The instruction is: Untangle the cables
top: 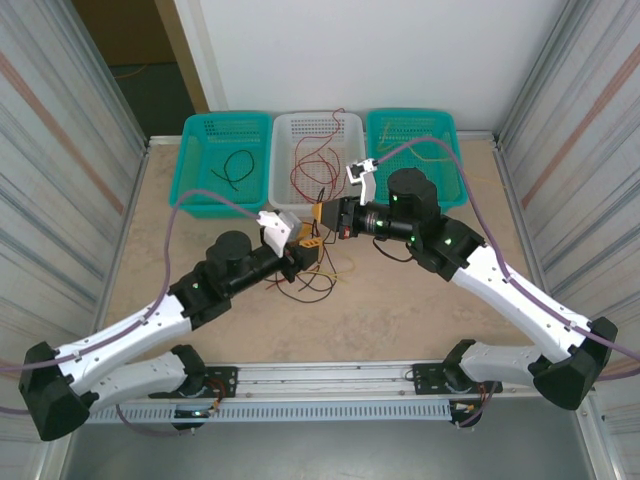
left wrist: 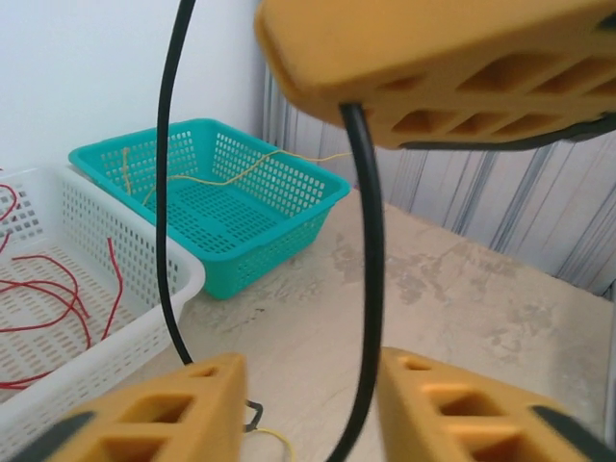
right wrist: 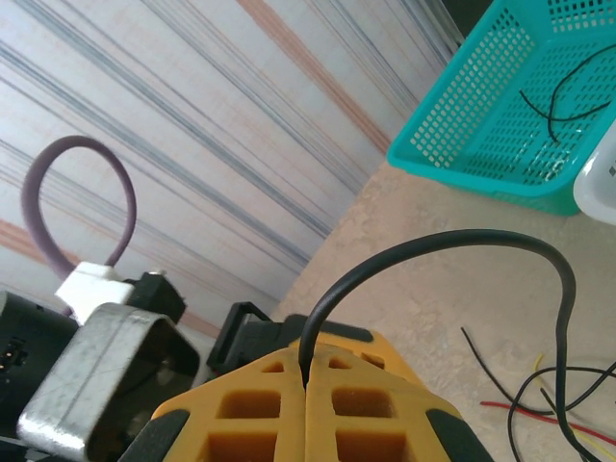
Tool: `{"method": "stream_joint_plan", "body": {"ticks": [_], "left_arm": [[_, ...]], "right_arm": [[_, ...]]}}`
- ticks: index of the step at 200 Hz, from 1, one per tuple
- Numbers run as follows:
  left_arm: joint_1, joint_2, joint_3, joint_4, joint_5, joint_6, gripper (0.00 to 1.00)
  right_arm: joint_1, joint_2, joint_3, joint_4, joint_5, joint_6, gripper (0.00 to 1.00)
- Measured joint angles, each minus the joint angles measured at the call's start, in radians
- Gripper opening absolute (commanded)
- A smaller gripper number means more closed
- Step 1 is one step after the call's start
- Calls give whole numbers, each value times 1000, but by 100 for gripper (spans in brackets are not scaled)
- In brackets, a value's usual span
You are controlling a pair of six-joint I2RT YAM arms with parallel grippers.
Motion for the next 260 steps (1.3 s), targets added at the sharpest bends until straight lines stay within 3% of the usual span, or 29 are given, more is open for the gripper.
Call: {"method": "stream_joint_plan", "body": {"ticks": [27,43,54,72,94,157,227,260], "left_arm": [[0,7,0,10,-7,8,0],[0,7,0,13,-4,9,0],[0,7,2,8,0,2,0],[0,3,23,-38,-4,-22,0],[14,-23,96,-142,-8,-82,0],[100,7,557,-521,39,-246,0],[132,64,689,-676,160,-370,0],[139,65,760,-736,133,-369,0]], "right_arm": [[0,0,0,1,1,3,1],[0,0,0,2,3,10,4],[0,0,-4,3,9,14,16],[0,0,-11,-6,42,10,47],[-14,0,-39,-32,101,6,58],[-122,92,-193,-59,155,41,64],[-119,296,-228,8,126,74,62],[-117,371,-229,41,114,96,61]]}}
